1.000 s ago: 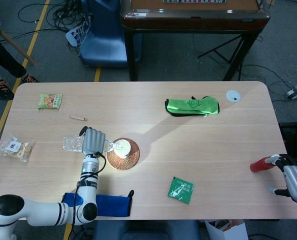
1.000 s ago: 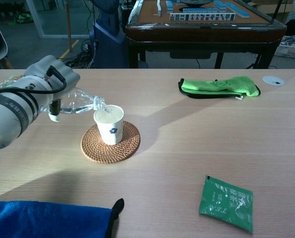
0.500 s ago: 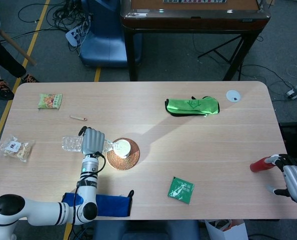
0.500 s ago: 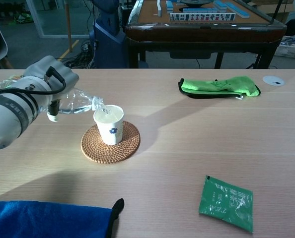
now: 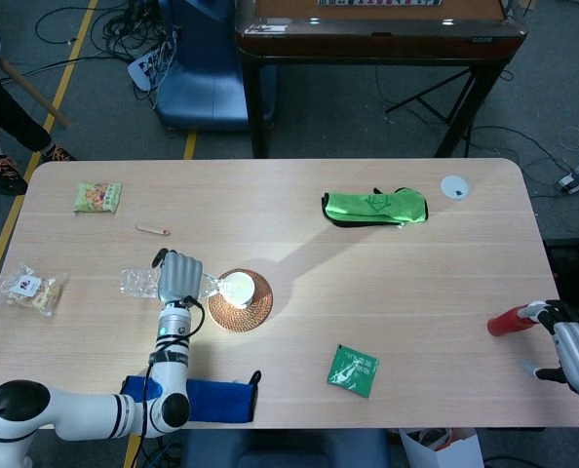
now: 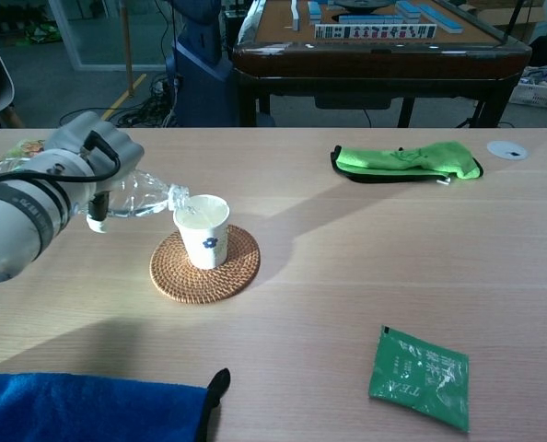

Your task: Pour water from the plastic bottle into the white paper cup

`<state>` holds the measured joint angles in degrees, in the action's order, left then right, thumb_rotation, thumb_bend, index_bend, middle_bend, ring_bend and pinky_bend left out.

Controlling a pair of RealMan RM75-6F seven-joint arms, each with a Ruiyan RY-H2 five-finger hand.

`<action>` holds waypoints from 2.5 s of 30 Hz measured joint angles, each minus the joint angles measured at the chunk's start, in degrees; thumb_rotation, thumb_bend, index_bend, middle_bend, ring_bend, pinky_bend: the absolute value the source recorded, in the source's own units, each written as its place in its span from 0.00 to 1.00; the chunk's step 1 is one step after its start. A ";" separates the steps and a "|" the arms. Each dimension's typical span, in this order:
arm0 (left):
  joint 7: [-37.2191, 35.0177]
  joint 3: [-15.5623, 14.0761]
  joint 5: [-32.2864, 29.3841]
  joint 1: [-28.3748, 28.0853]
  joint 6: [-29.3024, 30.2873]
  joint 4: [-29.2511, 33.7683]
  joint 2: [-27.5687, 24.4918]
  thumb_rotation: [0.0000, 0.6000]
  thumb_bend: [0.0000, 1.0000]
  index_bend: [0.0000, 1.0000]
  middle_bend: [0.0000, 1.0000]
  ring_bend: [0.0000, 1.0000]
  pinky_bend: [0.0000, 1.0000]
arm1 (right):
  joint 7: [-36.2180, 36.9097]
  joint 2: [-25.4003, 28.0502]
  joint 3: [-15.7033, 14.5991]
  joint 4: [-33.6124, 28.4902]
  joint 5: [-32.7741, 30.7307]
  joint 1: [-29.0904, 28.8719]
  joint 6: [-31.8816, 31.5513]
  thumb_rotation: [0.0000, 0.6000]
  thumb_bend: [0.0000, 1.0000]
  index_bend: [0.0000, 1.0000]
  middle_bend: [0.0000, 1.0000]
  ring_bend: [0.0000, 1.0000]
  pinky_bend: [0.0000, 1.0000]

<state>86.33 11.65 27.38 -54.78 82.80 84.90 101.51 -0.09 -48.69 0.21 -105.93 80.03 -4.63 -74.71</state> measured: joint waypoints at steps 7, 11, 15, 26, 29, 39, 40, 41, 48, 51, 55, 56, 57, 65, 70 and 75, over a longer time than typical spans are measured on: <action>-3.15 1.41 -0.89 0.57 -2.03 0.40 -0.37 1.00 0.01 0.71 0.83 0.56 0.48 | -0.26 -0.14 0.01 -0.01 -0.18 -0.08 0.19 1.00 0.13 0.33 0.30 0.16 0.24; -5.40 3.14 -2.81 0.83 -3.50 2.13 -0.95 1.00 0.01 0.71 0.83 0.56 0.48 | -0.30 -0.14 0.02 -0.02 -0.16 -0.07 0.15 1.00 0.13 0.33 0.30 0.16 0.24; -7.52 4.08 -3.33 0.98 -4.20 2.89 -1.25 1.00 0.01 0.71 0.83 0.56 0.48 | -0.22 -0.08 0.02 -0.04 -0.13 -0.03 0.07 1.00 0.13 0.33 0.30 0.16 0.24; -16.79 5.73 -2.94 2.34 -6.04 3.42 -1.99 1.00 0.01 0.71 0.83 0.56 0.48 | -0.13 0.03 0.01 -0.12 0.06 0.08 -0.16 1.00 0.13 0.33 0.30 0.16 0.24; -19.48 5.36 -1.76 3.11 -6.18 2.83 -1.96 1.00 0.02 0.71 0.83 0.56 0.48 | -0.13 0.05 -0.02 -0.13 0.18 0.13 -0.28 1.00 0.13 0.33 0.30 0.16 0.24; -35.71 6.37 4.28 7.63 -5.40 0.01 -1.27 1.00 0.02 0.71 0.83 0.56 0.48 | -0.24 0.07 -0.03 -0.20 0.22 0.19 -0.36 1.00 0.13 0.33 0.30 0.16 0.24; -38.05 6.67 5.07 8.33 -5.24 -0.34 -1.19 1.00 0.02 0.71 0.83 0.56 0.49 | -0.29 0.05 -0.04 -0.20 0.21 0.18 -0.33 1.00 0.13 0.33 0.30 0.16 0.24; -39.81 6.93 5.62 8.87 -5.14 -0.57 -1.15 1.00 0.02 0.71 0.83 0.56 0.49 | -0.37 0.02 -0.04 -0.21 0.19 0.16 -0.29 1.00 0.13 0.33 0.30 0.16 0.24; -53.18 9.45 8.46 13.66 -4.95 -1.63 -1.27 1.00 0.06 0.70 0.83 0.56 0.49 | -0.88 -0.22 -0.12 -0.24 -0.12 -0.05 0.29 1.00 0.13 0.33 0.30 0.16 0.24; -58.22 10.61 9.24 15.75 -4.93 -2.07 -1.33 1.00 0.07 0.70 0.83 0.56 0.49 | -1.12 -0.29 -0.16 -0.36 -0.22 -0.10 0.45 1.00 0.13 0.33 0.30 0.16 0.24; -63.95 11.64 10.87 18.19 -4.94 -2.62 -1.50 1.00 0.07 0.70 0.83 0.56 0.49 | -1.26 -0.34 -0.22 -0.38 -0.34 -0.21 0.75 1.00 0.13 0.33 0.30 0.16 0.24; -65.50 11.80 11.54 18.84 -4.96 -2.80 -1.57 1.00 0.08 0.69 0.83 0.56 0.49 | -1.33 -0.35 -0.22 -0.41 -0.38 -0.24 0.80 1.00 0.13 0.33 0.30 0.16 0.24; -66.60 11.92 12.02 19.30 -4.99 -2.96 -1.61 1.00 0.08 0.69 0.83 0.56 0.49 | -1.39 -0.37 -0.22 -0.43 -0.41 -0.25 0.82 1.00 0.13 0.33 0.30 0.16 0.24; -76.98 12.88 15.61 22.74 -5.52 -4.67 -1.11 1.00 0.11 0.68 0.82 0.56 0.44 | -1.61 -0.33 -0.23 -0.52 -0.68 -0.24 0.86 1.00 0.13 0.33 0.30 0.16 0.24; -83.61 12.26 19.80 24.62 -5.90 -7.17 -0.44 1.00 0.11 0.68 0.82 0.56 0.41 | -1.69 -0.27 -0.25 -0.60 -0.74 -0.25 0.90 1.00 0.13 0.33 0.30 0.16 0.24; -90.69 11.16 24.65 26.42 -6.31 -10.36 0.45 1.00 0.11 0.67 0.81 0.56 0.39 | -1.99 -0.22 -0.26 -0.76 -1.17 -0.28 1.10 1.00 0.13 0.33 0.30 0.16 0.24</action>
<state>-4.35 22.81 52.03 -28.35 76.49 74.53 101.97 -2.08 -48.91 -0.05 -106.69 78.87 -4.91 -73.61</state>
